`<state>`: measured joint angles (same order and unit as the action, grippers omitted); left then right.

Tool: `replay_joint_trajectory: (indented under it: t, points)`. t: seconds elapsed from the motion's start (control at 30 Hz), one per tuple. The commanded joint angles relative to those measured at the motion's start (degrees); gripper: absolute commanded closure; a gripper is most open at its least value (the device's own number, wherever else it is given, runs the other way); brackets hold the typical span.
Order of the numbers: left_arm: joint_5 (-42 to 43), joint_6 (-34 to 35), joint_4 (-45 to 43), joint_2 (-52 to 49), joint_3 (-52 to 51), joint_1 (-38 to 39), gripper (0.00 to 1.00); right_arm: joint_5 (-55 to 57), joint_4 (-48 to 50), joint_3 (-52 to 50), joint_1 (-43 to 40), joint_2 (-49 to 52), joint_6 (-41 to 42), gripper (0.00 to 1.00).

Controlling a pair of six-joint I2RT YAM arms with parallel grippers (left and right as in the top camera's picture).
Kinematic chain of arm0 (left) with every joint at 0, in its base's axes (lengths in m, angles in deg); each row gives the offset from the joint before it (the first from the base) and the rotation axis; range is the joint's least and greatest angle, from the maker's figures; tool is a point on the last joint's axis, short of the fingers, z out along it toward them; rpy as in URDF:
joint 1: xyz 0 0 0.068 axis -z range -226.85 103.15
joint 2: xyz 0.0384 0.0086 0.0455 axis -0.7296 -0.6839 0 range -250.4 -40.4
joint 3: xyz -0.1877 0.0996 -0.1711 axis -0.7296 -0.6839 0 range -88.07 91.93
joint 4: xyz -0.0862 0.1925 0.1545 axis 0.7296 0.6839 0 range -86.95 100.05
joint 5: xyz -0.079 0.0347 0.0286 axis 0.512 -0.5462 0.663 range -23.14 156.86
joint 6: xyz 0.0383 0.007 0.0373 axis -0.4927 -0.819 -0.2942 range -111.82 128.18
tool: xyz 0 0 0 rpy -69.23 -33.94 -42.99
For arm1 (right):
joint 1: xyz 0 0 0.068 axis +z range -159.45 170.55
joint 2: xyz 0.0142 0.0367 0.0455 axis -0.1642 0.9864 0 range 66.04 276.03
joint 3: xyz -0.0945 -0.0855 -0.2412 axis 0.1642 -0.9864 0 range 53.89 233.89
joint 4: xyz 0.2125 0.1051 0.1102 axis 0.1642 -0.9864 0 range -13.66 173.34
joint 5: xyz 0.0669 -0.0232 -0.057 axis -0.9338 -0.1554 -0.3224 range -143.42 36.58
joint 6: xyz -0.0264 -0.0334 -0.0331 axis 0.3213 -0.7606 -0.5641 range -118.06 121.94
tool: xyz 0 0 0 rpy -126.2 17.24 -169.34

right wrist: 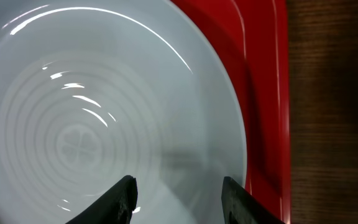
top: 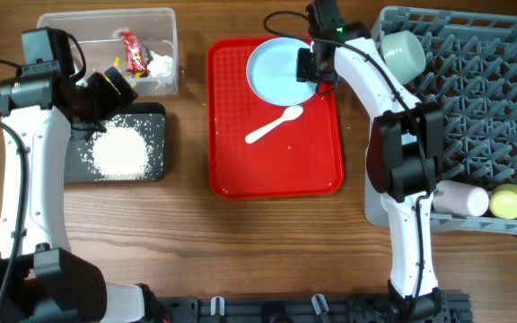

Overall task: Sort waste into correct bins and load items into the dishwasher rack
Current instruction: 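Grasp the rim of the light-blue plate with the right gripper, then lift the plate and stand it upright in the rack's top right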

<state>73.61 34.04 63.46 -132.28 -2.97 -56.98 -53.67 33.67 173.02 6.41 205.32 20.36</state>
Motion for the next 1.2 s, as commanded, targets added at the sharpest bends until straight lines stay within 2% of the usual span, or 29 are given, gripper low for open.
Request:
replay_joint_trajectory:
  t: [0.0,0.2,0.67,0.7,0.73,0.77,0.83,0.9,1.07,1.17]
  points:
    - [0.26,0.52,-0.11,0.37,0.52,0.11,0.00,1.25,1.01,-0.24,0.35,-1.60,-0.04,0.53]
    - [0.26,0.52,-0.11,0.37,0.52,0.11,0.00,2.12,-4.83,-0.13,0.31,-4.70,4.35,0.53]
    - [0.26,0.52,-0.11,0.37,0.52,0.11,0.00,3.26,-3.80,-3.91,0.39,0.04,5.60,0.54]
    - [0.26,0.52,-0.11,0.37,0.52,0.11,0.00,3.26,-3.26,-4.61,0.42,0.04,5.62,0.59]
    - [0.26,0.52,-0.11,0.37,0.52,0.11,0.00,3.26,-2.93,-4.63,0.42,0.04,5.60,0.75]
    - [0.26,0.52,-0.11,0.37,0.52,0.11,0.00,3.23,-2.75,-4.63,0.42,0.04,5.60,0.80]
    - [0.26,0.52,-0.11,0.37,0.52,0.11,0.00,3.23,-2.43,-4.81,0.42,0.11,5.60,0.81]
    - [0.26,0.52,-0.11,0.37,0.52,0.11,0.00,3.32,-1.75,-5.53,0.42,0.13,5.57,0.93]
    - [0.26,0.52,-0.11,0.37,0.52,0.11,0.00,4.46,-0.52,-5.49,0.24,-0.57,0.68,0.96]
    - [0.26,0.52,-0.11,0.37,0.52,0.11,0.00,8.76,-1.31,-5.46,0.24,-4.85,-2.73,0.96]
